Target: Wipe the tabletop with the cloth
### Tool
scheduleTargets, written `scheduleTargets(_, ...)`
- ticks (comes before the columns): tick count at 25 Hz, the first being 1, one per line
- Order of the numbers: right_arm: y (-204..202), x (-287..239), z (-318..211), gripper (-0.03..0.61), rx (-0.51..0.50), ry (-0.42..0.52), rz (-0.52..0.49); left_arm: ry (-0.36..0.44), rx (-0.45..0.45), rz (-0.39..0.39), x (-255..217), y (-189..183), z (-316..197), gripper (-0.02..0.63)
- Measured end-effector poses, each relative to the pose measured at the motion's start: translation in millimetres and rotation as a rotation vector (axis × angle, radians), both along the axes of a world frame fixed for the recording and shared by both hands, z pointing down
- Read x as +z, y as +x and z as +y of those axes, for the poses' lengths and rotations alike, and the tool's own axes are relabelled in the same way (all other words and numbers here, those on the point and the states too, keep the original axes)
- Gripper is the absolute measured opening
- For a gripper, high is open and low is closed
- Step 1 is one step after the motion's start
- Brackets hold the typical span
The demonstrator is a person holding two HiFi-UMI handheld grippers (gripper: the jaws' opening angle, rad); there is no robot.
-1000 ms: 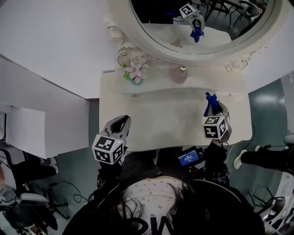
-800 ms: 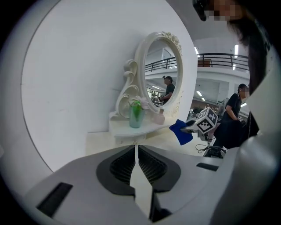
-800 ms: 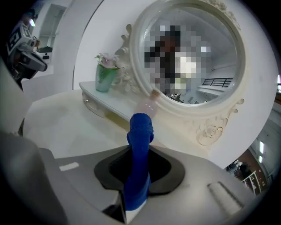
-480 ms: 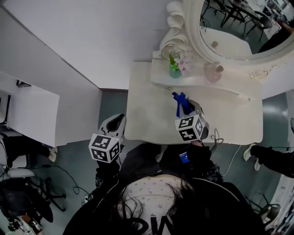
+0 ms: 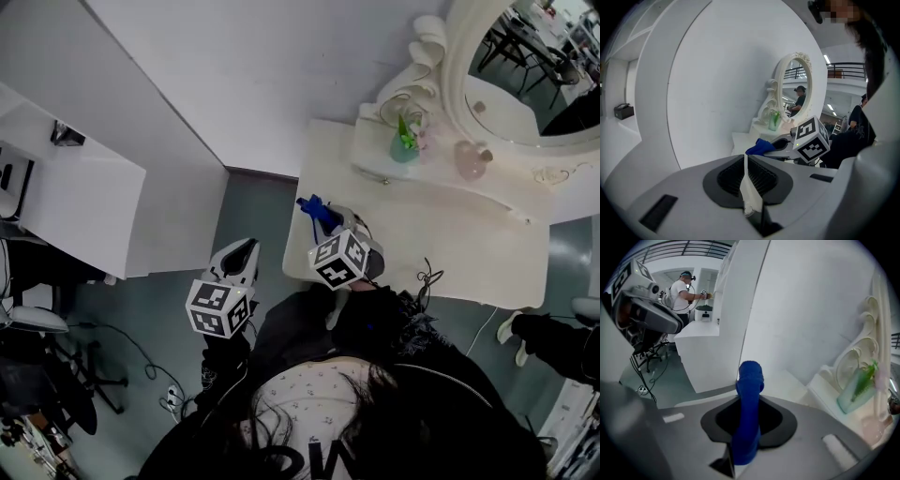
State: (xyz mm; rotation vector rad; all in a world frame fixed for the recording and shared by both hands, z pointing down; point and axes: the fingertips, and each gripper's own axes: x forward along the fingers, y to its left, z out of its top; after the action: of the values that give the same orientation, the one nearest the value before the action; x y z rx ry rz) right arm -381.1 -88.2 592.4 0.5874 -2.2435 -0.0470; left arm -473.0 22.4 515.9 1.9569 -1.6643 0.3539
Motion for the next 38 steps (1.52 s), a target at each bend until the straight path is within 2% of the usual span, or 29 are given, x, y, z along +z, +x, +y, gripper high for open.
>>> scheduleTargets(3, -16.4, 11.9, 20.3, 0.078, -0.066, -0.02, 0.031, -0.012, -0.02, 0.008, 4.1, -4.8, 9.9, 0.002)
scheduleTargets(6, -13.7, 35.2, 25.0, 0.077, -0.093, 0.004, 0.124, -0.018, -0.023, 0.013, 5.3, -4.8, 15.4, 0.002)
scheduleTargets(11, 3.8, 65.6, 18.4, 0.077, -0.155, 0.162, 0.299, -0.033, -0.025, 0.007, 10.3, -6.2, 19.8, 0.002)
scheduleTargets(14, 3.3, 66.9, 17.7, 0.076, -0.192, 0.246, 0.309, -0.03, -0.024, 0.005, 12.5, -4.7, 16.5, 0.002)
scheduleTargets(17, 10.2, 66.5, 16.4, 0.075, -0.2, 0.277, 0.322, -0.023, -0.008, 0.003, 10.4, 3.8, 11.1, 0.002)
scheduleTargets(28, 101.8, 65.2, -23.8, 0.074, -0.01, 0.254, 0.347, -0.013, 0.114, -0.015, 4.3, 60.9, -24.6, 0.002)
scheduleTargets(38, 224.6, 64.1, -51.4, 0.074, 0.164, 0.205, 0.342, -0.008, 0.226, -0.037, -5.3, 155.0, -55.3, 0.002)
